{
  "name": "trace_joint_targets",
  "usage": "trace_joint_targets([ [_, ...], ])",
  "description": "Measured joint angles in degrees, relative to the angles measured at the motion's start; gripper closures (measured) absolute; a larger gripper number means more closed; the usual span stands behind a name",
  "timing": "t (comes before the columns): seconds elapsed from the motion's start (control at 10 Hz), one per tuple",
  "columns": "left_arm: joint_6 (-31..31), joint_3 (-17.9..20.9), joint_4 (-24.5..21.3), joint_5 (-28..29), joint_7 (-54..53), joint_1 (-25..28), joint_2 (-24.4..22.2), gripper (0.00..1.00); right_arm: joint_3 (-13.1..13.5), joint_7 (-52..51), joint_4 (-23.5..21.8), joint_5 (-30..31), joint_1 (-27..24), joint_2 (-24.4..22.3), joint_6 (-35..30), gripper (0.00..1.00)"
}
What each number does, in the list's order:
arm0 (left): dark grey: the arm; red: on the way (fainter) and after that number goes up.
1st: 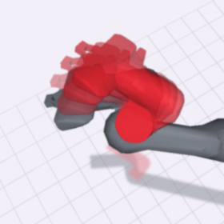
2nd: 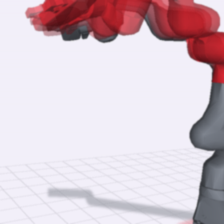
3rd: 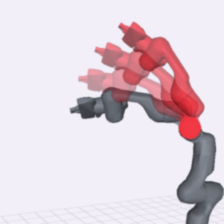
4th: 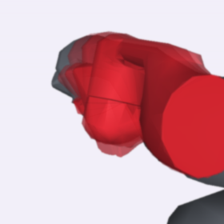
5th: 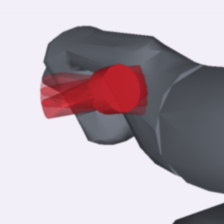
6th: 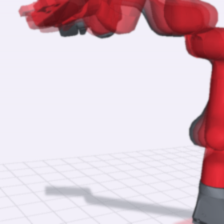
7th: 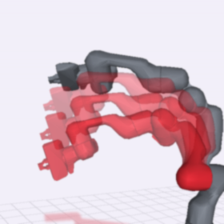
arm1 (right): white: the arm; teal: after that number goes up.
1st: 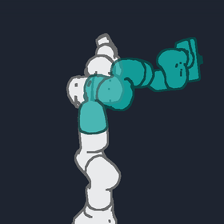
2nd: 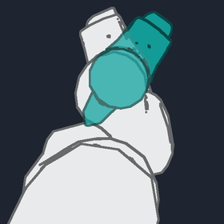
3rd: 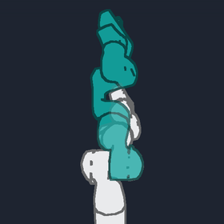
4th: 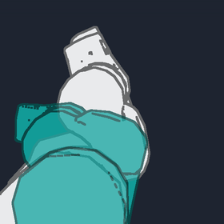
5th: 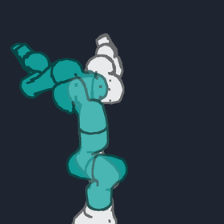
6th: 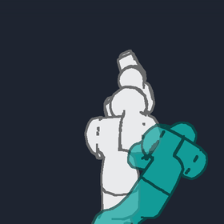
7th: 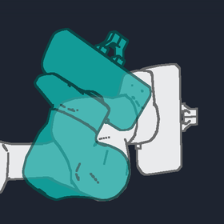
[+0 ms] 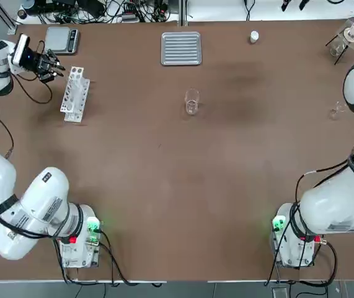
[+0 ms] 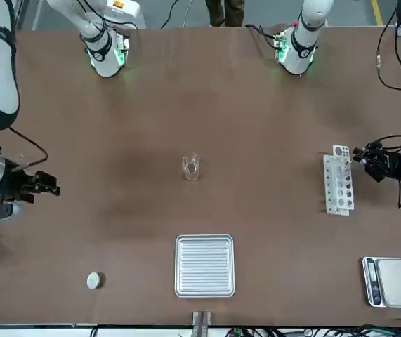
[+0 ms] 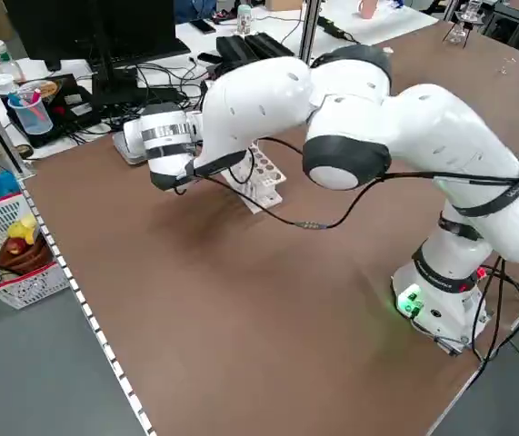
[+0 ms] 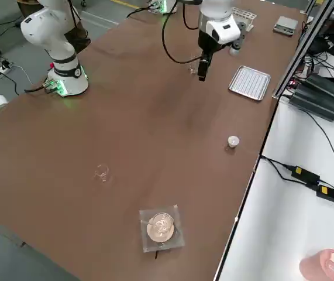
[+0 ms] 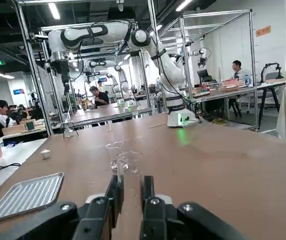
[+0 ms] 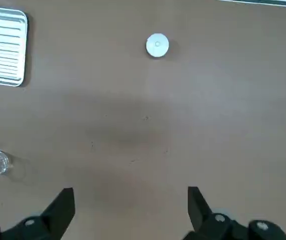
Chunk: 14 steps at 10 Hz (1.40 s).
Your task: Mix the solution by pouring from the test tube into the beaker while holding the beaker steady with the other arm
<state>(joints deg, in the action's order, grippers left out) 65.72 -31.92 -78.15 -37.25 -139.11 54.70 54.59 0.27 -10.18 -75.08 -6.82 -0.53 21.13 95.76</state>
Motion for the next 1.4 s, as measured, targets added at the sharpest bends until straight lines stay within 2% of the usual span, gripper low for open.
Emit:
trace_joint_targets([
  [0.3, -0.41, 1.72, 0.41, -1.33, 1.10, -1.20, 0.30, 0.78, 1.69, 4.19, 6.94, 2.81, -0.05, -1.09, -10.41, 0.00],
  [0.5, -0.84, 5.48, 0.61, -3.91, 1.11, -3.68, 0.52, 0.78, 2.52, 4.97, 6.81, 3.83, -0.03, -5.03, -12.63, 0.00],
  [0.7, -1.38, 6.93, 0.88, -4.68, 1.15, -4.52, 0.83, 0.78, 3.21, 5.12, 1.04, 4.78, -0.07, -11.33, -13.05, 0.00],
  [1.0, -1.39, 7.70, 1.10, -5.26, 1.69, -4.75, 1.06, 0.78, 3.81, 5.17, -9.34, 6.39, -0.90, -16.56, -6.65, 0.00],
  [1.4, -1.39, 9.24, 1.98, -6.40, 3.41, -6.56, 2.13, 0.78, 3.58, 5.17, -12.44, 6.51, -0.86, -16.61, -2.11, 0.00],
])
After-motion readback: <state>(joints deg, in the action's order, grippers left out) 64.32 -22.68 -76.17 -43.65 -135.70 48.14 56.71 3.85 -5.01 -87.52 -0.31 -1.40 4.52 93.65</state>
